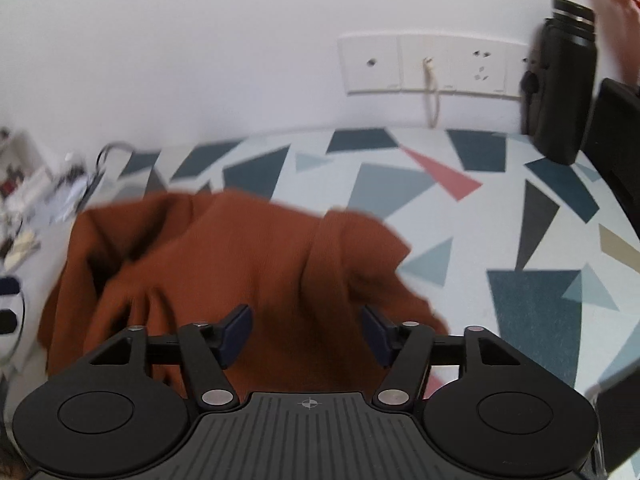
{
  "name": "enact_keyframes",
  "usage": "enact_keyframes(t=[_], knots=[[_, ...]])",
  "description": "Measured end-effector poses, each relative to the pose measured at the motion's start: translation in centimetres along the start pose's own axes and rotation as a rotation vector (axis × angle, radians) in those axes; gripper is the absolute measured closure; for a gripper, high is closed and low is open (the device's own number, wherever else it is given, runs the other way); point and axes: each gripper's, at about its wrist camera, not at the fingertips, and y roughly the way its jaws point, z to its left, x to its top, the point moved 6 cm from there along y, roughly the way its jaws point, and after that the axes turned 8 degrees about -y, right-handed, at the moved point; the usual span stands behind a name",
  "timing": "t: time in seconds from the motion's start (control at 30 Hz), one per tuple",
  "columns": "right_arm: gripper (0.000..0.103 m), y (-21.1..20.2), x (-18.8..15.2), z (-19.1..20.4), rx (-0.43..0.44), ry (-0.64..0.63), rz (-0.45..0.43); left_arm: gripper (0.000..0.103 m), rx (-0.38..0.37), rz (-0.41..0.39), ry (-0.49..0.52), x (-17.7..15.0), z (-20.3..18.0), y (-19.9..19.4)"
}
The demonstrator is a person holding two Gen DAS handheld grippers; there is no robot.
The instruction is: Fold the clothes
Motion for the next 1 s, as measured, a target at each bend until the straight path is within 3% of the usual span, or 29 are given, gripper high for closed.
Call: enact_keyframes(t=[0.07, 0.2, 0.27, 0.33, 0.43, 0.47, 0.5, 0.53, 0.6, 0.7, 0.83, 0.9, 0.97, 1.0], knots=[[0.030, 0.0, -0.7, 1.1, -0.022, -0.069, 0.006, 0.018, 0.009, 0.054, 0.072, -1.1, -1.3, 1.7], [0.011, 0.2, -1.9, 3.7, -0.072, -0.241, 0.012, 0.020, 0.063, 0.078, 0.212, -2.2, -2.2, 3.2], [0.010, 0.5, -2.5, 5.1, -0.094, -0.331, 0.016, 0.042, 0.074, 0.088, 0.244, -2.5, -2.0, 3.6], [0.011, 1.2, -3.0, 6.0, -0.114, -0.394, 0.020, 0.076, 0.044, 0.116, 0.176, -2.5, -0.7, 3.7], [0.033, 2.3, -3.3, 6.2, -0.092, -0.395, 0.037, 0.087, 0.049, 0.081, 0.052, -1.9, 1.7, 2.6], [0.048, 2.5, -3.2, 5.9, -0.067, -0.368, 0.044, 0.088, 0.057, 0.063, 0.014, -1.6, 2.5, 2.1], [0.055, 2.7, -3.0, 5.7, -0.043, -0.337, 0.049, 0.089, 0.071, 0.037, -0.012, -1.4, 3.2, 1.4], [0.058, 2.7, -2.8, 5.5, -0.025, -0.311, 0.050, 0.091, 0.087, 0.006, -0.036, -0.9, 3.9, 0.5], [0.074, 2.3, -2.0, 5.1, -0.015, -0.282, 0.027, 0.091, 0.118, -0.042, -0.071, -0.1, 5.2, -1.1], [0.087, 1.7, 0.2, 3.9, -0.047, -0.233, -0.045, 0.091, 0.163, -0.100, -0.119, 1.0, 7.2, -3.0], [0.083, 1.5, 4.1, 1.1, -0.138, -0.039, -0.151, 0.091, 0.214, -0.146, -0.201, 2.0, 10.1, -4.5], [0.070, 1.9, 5.2, 0.2, -0.161, 0.042, -0.162, 0.091, 0.218, -0.153, -0.248, 2.2, 11.5, -4.6], [0.063, 2.1, 5.0, 0.5, -0.147, 0.057, -0.131, 0.091, 0.218, -0.153, -0.276, 2.0, 12.4, -4.5], [0.051, 2.0, 4.6, 0.8, -0.143, 0.055, -0.120, 0.091, 0.215, -0.150, -0.287, 1.9, 12.7, -4.5]])
